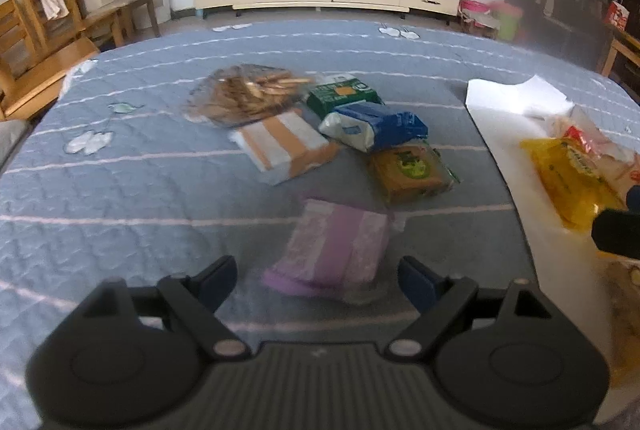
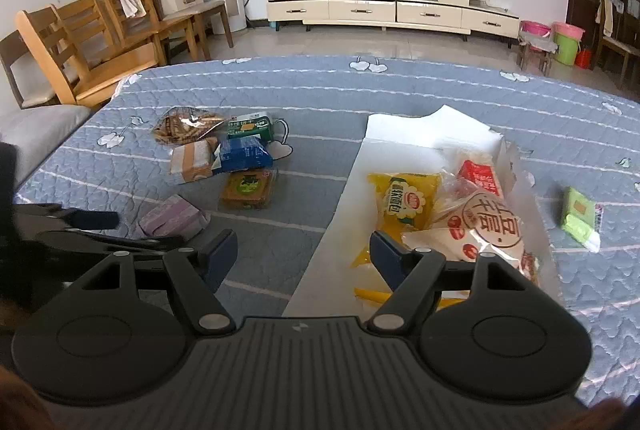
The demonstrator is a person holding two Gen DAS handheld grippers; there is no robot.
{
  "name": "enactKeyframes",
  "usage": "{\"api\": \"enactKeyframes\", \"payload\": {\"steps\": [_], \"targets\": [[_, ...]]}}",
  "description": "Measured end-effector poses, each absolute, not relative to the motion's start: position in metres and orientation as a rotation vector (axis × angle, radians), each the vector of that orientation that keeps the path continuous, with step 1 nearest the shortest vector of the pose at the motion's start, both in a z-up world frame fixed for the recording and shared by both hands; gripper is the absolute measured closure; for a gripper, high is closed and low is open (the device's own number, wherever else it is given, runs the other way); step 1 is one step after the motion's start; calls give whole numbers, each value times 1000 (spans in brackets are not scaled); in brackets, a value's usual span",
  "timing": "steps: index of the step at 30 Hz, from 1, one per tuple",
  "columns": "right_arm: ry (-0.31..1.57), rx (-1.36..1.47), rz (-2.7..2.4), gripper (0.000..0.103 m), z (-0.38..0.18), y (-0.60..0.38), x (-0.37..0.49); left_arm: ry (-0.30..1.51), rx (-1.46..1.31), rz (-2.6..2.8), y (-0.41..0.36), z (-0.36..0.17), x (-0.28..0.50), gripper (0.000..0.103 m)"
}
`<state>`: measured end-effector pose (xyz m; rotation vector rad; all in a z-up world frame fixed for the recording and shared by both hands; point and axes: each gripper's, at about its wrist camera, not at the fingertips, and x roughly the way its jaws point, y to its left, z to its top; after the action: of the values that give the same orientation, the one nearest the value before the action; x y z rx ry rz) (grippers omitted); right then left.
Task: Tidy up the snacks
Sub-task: 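Move both tools back to the snack pile, then grasp the pink pack with the left gripper while the right grasps the blue pack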
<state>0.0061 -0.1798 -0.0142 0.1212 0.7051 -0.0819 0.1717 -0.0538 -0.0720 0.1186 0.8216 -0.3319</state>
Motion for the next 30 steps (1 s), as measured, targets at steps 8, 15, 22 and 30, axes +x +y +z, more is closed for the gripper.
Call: {"api": "enactKeyframes", "payload": {"steps": [8, 15, 22, 30], "targets": [[729, 134, -59, 6, -18, -179, 51, 757, 132, -368, -56, -71, 173, 56], [785, 55, 5, 0, -30, -162, 127, 729, 72, -292, -17, -58, 169, 57], [884, 71, 6, 4, -58, -161, 196, 702, 47, -227, 6, -43, 173, 57], [876, 95, 35, 51, -63, -160, 193, 679, 29, -206, 9, -35, 171, 57]]}}
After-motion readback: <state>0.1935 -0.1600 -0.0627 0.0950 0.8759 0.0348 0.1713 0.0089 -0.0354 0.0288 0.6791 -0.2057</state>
